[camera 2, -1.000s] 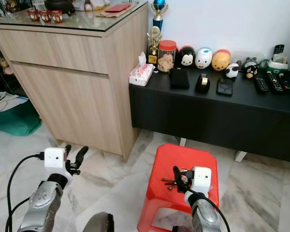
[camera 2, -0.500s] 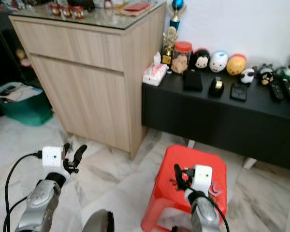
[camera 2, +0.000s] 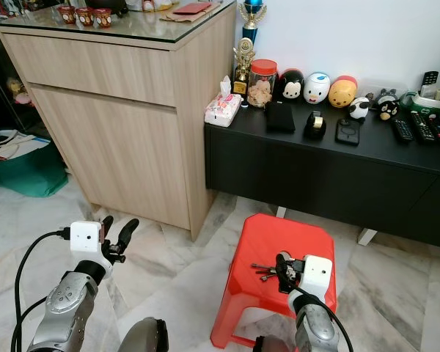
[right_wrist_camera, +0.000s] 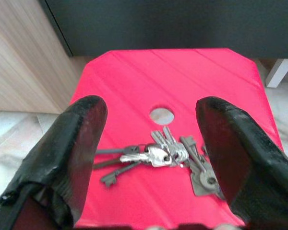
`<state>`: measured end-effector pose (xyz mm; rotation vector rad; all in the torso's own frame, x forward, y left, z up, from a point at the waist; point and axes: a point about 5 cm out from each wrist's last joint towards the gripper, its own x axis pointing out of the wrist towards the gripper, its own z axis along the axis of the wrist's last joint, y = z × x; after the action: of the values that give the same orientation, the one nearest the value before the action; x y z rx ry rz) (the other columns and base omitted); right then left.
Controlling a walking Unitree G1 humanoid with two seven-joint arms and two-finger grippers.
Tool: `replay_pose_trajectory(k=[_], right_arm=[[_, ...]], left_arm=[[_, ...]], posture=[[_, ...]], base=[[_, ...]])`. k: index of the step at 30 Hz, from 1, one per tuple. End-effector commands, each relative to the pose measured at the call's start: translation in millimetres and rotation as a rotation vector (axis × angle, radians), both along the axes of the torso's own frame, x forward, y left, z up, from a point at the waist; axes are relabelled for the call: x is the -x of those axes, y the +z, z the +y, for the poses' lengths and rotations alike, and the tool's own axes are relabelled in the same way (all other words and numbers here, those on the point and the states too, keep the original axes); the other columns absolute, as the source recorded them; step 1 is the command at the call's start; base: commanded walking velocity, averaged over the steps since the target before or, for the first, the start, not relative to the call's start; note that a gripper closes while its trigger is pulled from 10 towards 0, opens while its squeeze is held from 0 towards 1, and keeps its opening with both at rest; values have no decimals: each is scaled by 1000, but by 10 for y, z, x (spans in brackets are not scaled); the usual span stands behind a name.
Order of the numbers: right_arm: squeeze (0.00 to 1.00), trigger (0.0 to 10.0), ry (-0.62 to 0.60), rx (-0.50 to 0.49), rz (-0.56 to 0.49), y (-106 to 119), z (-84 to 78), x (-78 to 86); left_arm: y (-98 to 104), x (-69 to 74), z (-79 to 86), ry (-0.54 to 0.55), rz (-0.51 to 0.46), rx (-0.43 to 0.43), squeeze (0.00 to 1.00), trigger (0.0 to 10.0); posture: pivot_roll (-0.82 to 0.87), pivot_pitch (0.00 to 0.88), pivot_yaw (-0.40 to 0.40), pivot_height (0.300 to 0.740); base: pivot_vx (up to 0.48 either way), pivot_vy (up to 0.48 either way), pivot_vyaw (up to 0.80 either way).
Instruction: Hang keys on a hook
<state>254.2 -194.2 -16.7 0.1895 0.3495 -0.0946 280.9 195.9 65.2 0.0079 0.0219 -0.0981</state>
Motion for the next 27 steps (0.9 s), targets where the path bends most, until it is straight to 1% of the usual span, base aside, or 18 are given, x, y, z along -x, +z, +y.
replay_pose_trajectory(k=[1, 6, 13, 27], right_arm=[[0, 10000, -7, 12, 17, -3, -20, -16], [0, 10000, -14, 16, 18, 1, -35, -25], [0, 10000, -15, 21, 13, 11, -25, -41], [0, 10000, -10, 25, 22, -6, -12, -31]], left_arm=[[12, -1, -18, -10, 1, 2, 0, 10000], [14, -17, -30, -8, -2, 1, 0, 10000], [-4, -19, -69, -21, 2, 3, 0, 10000], [-8, -13, -79, -34, 1, -6, 0, 10000]], posture=[[13, 0, -42, 626], [10, 0, -41, 626], [6, 0, -38, 626], [10, 0, -35, 626]], base=[[0, 0, 0], [48, 0, 0], [260, 0, 0], [304, 0, 0]])
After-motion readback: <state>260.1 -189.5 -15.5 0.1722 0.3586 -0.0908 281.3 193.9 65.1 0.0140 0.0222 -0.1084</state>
